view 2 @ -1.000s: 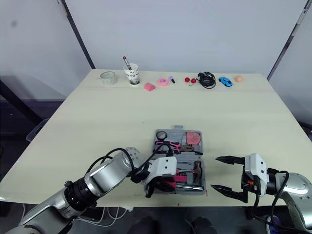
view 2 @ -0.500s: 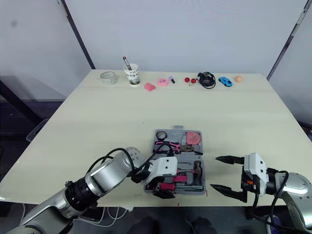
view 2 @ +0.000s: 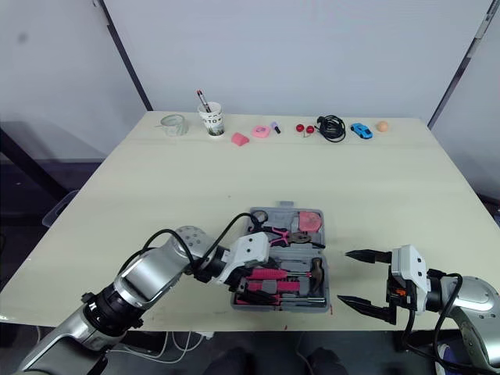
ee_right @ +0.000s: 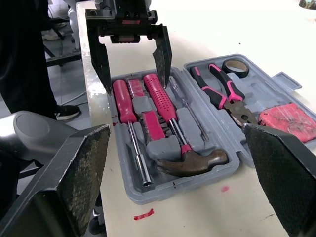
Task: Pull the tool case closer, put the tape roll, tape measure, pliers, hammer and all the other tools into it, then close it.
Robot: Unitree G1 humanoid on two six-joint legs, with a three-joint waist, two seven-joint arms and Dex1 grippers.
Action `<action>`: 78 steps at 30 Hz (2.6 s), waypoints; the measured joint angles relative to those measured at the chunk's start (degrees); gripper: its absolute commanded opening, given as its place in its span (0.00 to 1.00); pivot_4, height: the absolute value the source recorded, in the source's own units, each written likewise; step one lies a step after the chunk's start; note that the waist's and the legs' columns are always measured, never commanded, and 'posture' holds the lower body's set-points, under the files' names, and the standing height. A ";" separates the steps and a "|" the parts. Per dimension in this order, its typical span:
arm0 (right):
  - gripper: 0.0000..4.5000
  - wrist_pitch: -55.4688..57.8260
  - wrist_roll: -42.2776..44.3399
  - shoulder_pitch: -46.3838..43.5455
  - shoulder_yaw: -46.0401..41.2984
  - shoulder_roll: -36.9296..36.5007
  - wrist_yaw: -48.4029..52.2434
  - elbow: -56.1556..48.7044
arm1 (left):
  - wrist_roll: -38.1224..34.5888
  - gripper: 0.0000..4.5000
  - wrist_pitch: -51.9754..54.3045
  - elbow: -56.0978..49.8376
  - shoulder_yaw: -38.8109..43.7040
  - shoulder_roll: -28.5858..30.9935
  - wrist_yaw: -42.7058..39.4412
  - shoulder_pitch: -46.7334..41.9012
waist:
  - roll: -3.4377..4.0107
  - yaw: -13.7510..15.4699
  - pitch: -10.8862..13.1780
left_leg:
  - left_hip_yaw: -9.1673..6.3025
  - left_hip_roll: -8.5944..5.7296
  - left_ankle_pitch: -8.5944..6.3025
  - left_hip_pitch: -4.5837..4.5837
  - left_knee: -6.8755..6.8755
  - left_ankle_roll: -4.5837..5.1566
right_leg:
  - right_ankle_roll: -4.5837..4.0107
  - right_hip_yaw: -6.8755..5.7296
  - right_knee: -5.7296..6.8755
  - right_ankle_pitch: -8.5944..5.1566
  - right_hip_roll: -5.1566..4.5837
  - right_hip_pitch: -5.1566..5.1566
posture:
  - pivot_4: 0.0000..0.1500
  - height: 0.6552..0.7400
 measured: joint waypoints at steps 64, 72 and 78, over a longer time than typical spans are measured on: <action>1.00 -0.82 -0.85 -0.38 -3.43 5.45 -7.95 8.87 | -10.97 0.01 -21.13 15.83 25.99 -7.66 2.02 12.01 | 0.27 0.09 -0.19 | 0.00 0.04 0.00 0.02 0.00 0.00 | 0.01 -0.02 0.03 0.01 0.01 0.00 | 1.00 1.00; 1.00 -6.56 -2.55 1.40 -6.77 6.62 -9.34 17.44 | -12.60 0.52 -22.63 16.04 39.24 -2.22 6.31 24.70 | 0.28 -0.45 -0.18 | 0.10 0.05 0.00 0.04 -0.03 0.00 | -0.03 -0.02 0.01 -0.02 -0.10 0.01 | 1.00 1.00; 1.00 -9.51 -2.69 6.02 -9.27 6.57 -8.37 20.41 | -14.64 0.99 -23.95 15.53 47.46 -0.80 6.80 36.33 | 0.29 -0.88 -0.18 | 0.17 0.09 -0.01 0.09 -0.06 0.00 | -0.22 0.00 0.00 -0.12 -0.13 0.00 | 1.00 1.00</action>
